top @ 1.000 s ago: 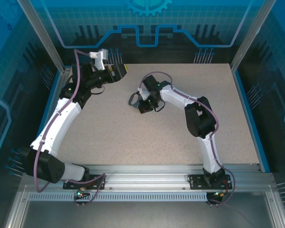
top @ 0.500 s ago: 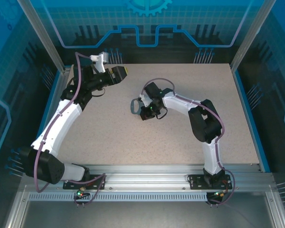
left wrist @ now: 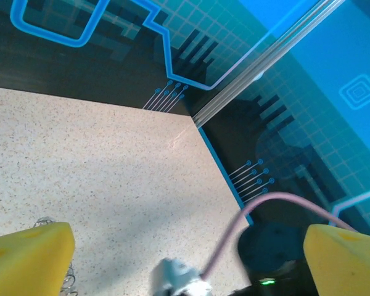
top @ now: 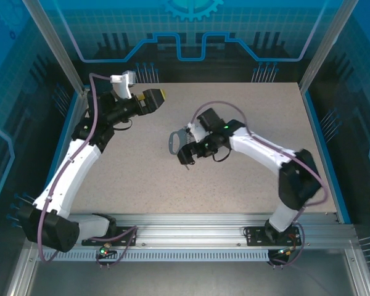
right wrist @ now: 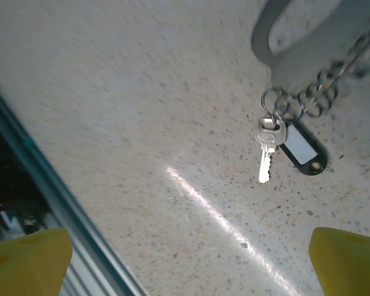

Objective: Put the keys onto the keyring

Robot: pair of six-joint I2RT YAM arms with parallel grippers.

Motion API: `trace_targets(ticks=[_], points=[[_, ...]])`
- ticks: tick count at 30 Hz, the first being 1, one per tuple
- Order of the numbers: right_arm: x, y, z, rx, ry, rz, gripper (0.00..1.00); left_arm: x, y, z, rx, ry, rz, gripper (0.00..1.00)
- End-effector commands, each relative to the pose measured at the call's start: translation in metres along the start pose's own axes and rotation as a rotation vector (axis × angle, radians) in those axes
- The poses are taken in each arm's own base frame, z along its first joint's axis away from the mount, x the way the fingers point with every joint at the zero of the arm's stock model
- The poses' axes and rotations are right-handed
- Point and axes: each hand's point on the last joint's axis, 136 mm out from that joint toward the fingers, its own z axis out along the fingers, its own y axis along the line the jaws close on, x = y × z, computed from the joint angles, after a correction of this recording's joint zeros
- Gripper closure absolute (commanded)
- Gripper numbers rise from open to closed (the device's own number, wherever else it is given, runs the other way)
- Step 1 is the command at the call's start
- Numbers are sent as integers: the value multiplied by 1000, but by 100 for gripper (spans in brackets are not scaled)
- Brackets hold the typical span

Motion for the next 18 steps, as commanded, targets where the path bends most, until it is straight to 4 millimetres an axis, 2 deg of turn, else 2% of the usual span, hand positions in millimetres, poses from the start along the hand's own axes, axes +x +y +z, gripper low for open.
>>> trace_targets(ticks=[1, 5, 9, 12, 14, 18], points=[[-2, -2, -50, 27, -69, 14, 0, -4, -3, -18, -22, -46, 51, 1], [-15, -25, -102, 113, -215, 54, 0, -5, 11, -34, -105, -134, 80, 1], [-24, -73, -150, 234, -377, 146, 0, -9, 37, -55, -252, -261, 187, 1], [-23, -111, -172, 342, -459, 231, 0, -9, 64, -68, -392, -322, 259, 1], [-19, -134, -179, 392, -504, 292, 0, -4, 84, -73, -485, -327, 302, 1], [-13, -179, -194, 560, -637, 351, 0, 16, 128, -76, -653, -293, 376, 1]])
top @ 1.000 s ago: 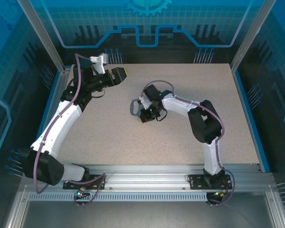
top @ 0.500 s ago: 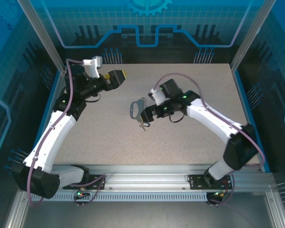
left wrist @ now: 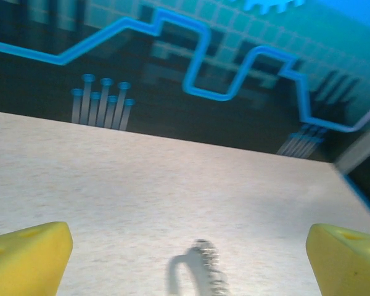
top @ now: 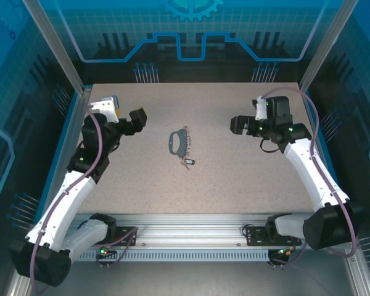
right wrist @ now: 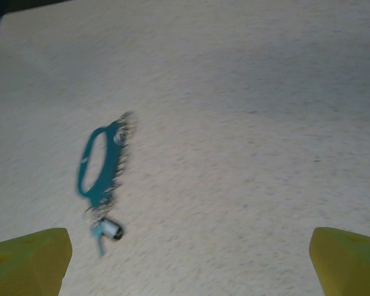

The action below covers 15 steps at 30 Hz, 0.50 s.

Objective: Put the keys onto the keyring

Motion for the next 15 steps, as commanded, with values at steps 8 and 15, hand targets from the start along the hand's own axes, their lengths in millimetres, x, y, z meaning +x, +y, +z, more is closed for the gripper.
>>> trace_targets(ticks=[8, 15], points=[[8, -118, 2, 440, -317, -19, 0, 89, 93, 20, -288, -34, 233, 1], [32, -141, 29, 447, -406, -73, 0, 134, 132, 30, -313, -12, 141, 1]])
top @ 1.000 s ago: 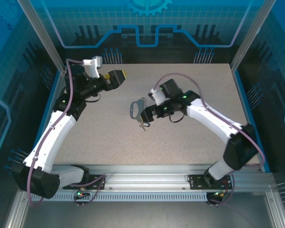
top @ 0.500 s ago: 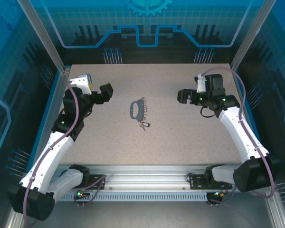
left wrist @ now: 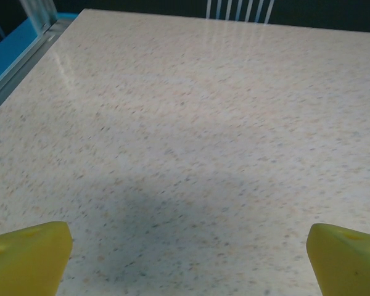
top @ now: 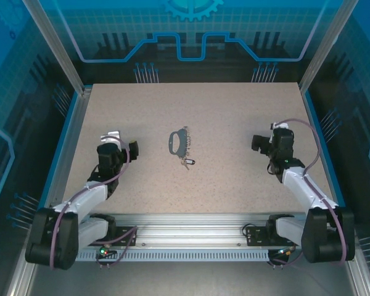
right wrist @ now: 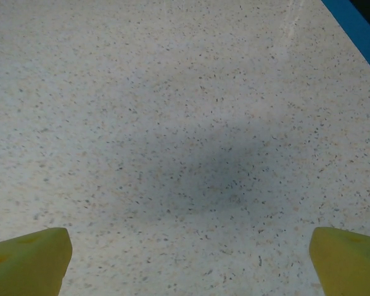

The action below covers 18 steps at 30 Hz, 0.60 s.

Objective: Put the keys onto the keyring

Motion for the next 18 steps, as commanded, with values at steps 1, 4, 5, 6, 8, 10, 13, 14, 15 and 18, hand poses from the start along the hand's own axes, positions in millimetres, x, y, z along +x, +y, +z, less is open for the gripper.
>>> trace_targets(ticks=[1, 4, 5, 6, 8, 10, 13, 14, 15, 18], points=[[-24, 2, 8, -18, -186, -22, 0, -27, 0, 8, 37, -135, -53, 1], [-17, 9, 16, -55, -232, -45, 0, -17, -2, 24, 72, -111, -51, 1], [-13, 13, 19, -73, -232, -61, 0, -19, -4, 30, 88, -115, -41, 1], [-11, 16, 21, -92, -240, -74, 0, -18, -8, 35, 109, -93, -19, 1], [-11, 21, 24, -123, -247, -81, 0, -16, -13, 45, 164, -82, -12, 1], [-9, 28, 28, -165, -264, -84, 0, -6, -15, 53, 186, -61, -13, 1], [-3, 41, 36, -211, -256, -126, 0, 0, -21, 58, 218, -64, 4, 1], [0, 47, 39, -235, -251, -145, 0, 2, -22, 57, 229, -61, 5, 1], [4, 49, 44, -244, -247, -152, 0, 1, -23, 57, 239, -60, 6, 1], [5, 56, 49, -265, -223, -178, 0, 2, -24, 57, 244, -55, 9, 1]])
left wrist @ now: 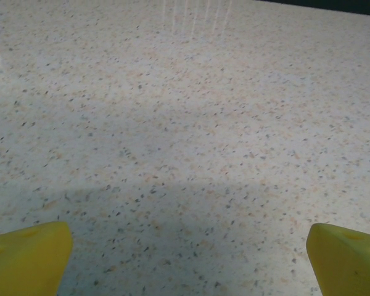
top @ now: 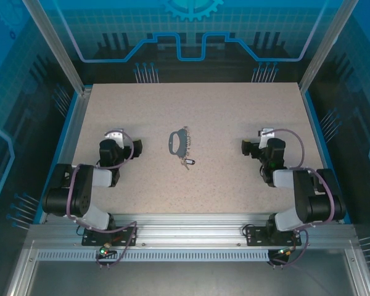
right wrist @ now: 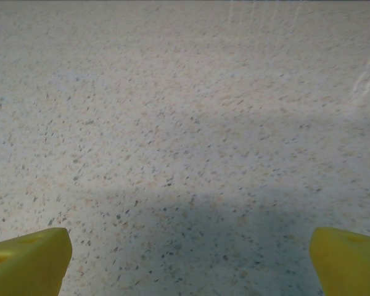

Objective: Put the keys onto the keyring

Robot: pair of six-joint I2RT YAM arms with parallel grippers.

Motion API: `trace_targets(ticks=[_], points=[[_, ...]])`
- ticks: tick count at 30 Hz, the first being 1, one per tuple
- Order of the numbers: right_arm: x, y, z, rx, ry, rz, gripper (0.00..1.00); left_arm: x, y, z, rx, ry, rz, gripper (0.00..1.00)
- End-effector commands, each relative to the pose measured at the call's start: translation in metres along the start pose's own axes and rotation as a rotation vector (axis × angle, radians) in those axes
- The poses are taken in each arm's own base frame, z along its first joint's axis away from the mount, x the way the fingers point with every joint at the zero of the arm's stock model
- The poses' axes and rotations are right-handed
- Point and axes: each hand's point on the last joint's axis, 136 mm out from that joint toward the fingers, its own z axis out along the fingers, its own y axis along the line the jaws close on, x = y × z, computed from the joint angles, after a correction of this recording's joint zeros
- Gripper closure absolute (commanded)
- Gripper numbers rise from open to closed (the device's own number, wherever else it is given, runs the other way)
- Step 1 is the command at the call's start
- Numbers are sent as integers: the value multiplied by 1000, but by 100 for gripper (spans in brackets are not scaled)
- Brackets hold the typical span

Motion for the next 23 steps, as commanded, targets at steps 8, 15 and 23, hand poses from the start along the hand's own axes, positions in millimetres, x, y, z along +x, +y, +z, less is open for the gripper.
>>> trace_targets(ticks=[8, 15, 23], points=[[-22, 16, 6, -55, -59, -67, 0, -22, -7, 3, 44, -68, 37, 1], [-23, 18, 6, -41, -58, -87, 0, -22, -8, 2, 44, -75, 40, 1], [-22, 18, 7, -48, -54, -84, 0, -22, -8, 2, 45, -74, 40, 1]])
